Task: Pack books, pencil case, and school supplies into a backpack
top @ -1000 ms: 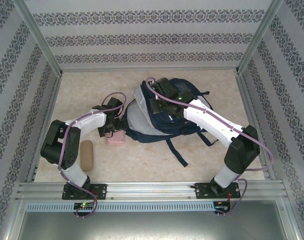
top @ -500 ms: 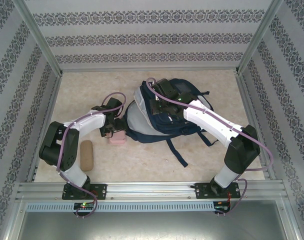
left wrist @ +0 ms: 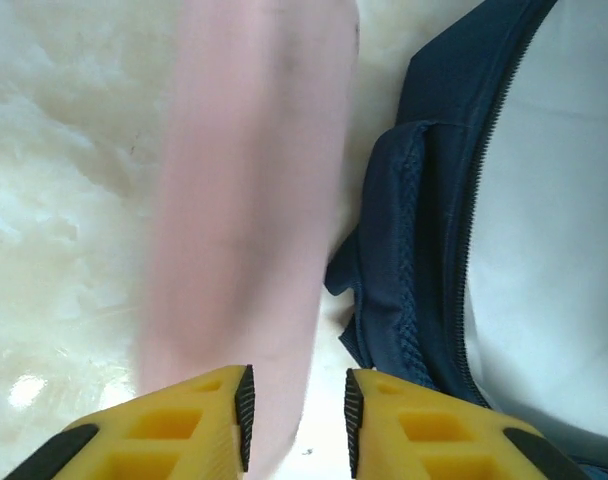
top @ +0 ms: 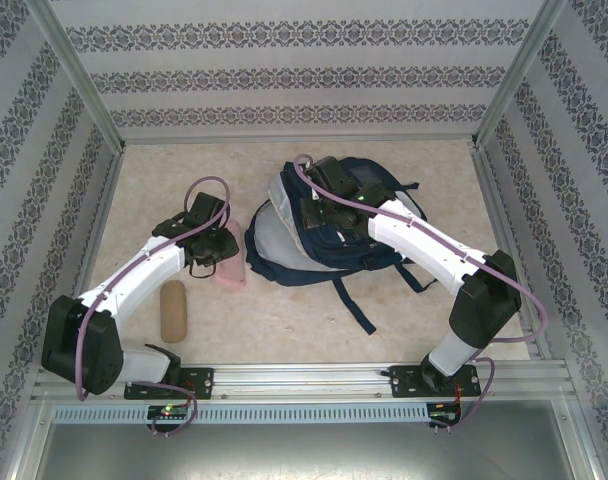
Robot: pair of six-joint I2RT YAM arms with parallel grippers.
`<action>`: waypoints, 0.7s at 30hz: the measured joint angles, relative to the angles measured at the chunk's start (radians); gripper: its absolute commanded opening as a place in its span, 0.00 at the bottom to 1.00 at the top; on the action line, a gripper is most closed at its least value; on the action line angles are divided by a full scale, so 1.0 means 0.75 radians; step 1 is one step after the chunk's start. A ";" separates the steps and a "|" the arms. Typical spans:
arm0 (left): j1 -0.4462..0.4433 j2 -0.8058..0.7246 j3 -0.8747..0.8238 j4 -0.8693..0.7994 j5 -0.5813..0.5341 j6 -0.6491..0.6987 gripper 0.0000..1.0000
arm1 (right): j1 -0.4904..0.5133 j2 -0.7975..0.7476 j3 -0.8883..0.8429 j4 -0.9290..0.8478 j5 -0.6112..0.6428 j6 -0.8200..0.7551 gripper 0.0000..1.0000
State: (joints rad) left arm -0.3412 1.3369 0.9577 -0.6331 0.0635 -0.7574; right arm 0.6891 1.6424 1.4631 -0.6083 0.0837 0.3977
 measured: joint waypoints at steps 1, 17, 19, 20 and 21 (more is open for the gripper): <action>0.000 0.000 0.000 0.002 0.009 -0.008 0.11 | 0.000 -0.001 0.000 0.000 0.000 0.000 0.04; 0.040 0.199 0.056 -0.041 -0.073 0.189 1.00 | -0.009 -0.040 -0.037 0.014 0.000 0.000 0.09; 0.053 0.271 0.072 -0.057 -0.103 0.249 0.99 | -0.009 -0.043 -0.043 0.015 -0.001 0.001 0.09; 0.057 0.300 0.078 -0.064 -0.114 0.273 1.00 | -0.009 -0.044 -0.044 0.014 -0.001 0.001 0.09; 0.062 0.326 0.083 -0.073 -0.128 0.297 1.00 | -0.009 -0.045 -0.046 0.014 -0.002 0.001 0.09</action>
State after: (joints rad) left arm -0.2951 1.5810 1.0199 -0.6880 -0.0326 -0.5350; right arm 0.6827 1.6085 1.4284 -0.5976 0.0826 0.3981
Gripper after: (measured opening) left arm 0.995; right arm 0.093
